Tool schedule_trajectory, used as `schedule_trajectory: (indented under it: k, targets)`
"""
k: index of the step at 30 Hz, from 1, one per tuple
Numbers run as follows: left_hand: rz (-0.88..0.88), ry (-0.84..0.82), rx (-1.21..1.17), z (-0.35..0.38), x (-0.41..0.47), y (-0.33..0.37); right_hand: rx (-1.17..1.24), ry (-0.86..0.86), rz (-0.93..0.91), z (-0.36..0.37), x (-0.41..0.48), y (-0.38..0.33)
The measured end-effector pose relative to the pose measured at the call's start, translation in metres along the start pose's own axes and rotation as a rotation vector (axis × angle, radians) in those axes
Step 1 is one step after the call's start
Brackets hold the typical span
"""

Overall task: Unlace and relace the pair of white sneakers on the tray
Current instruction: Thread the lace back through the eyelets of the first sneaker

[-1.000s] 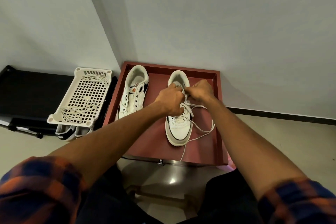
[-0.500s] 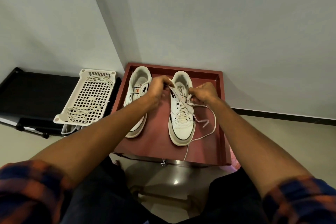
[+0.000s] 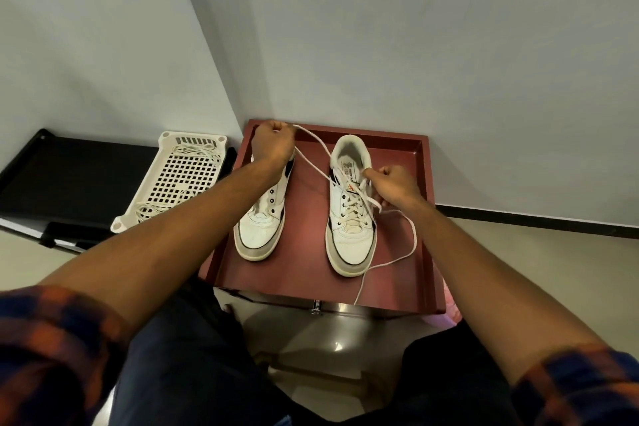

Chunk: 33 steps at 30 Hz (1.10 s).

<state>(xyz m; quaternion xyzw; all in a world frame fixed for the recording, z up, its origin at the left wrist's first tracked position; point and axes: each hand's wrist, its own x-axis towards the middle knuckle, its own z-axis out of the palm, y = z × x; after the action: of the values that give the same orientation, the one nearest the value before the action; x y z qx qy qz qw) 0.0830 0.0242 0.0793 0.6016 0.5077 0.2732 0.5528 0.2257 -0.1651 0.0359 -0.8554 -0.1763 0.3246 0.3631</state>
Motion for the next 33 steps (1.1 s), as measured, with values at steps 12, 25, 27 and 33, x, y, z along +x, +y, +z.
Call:
schedule_trajectory:
  k: [12, 25, 27, 33]
  targets:
    - [0.33, -0.069, 0.407, 0.021, -0.017, -0.018, 0.752, -0.223, 0.013, -0.02, 0.01, -0.027]
    - [0.769, -0.388, 0.887, 0.046, -0.041, -0.048, -0.605, -0.119, -0.087, -0.05, 0.01, 0.0]
    - [0.697, -0.404, 0.768, 0.046, -0.037, -0.044, -0.674, -0.078, -0.106, -0.044, 0.005, 0.01]
    - [0.51, -0.142, 0.366, 0.015, -0.028, -0.033, -0.45, 0.094, -0.347, -0.016, -0.003, 0.011]
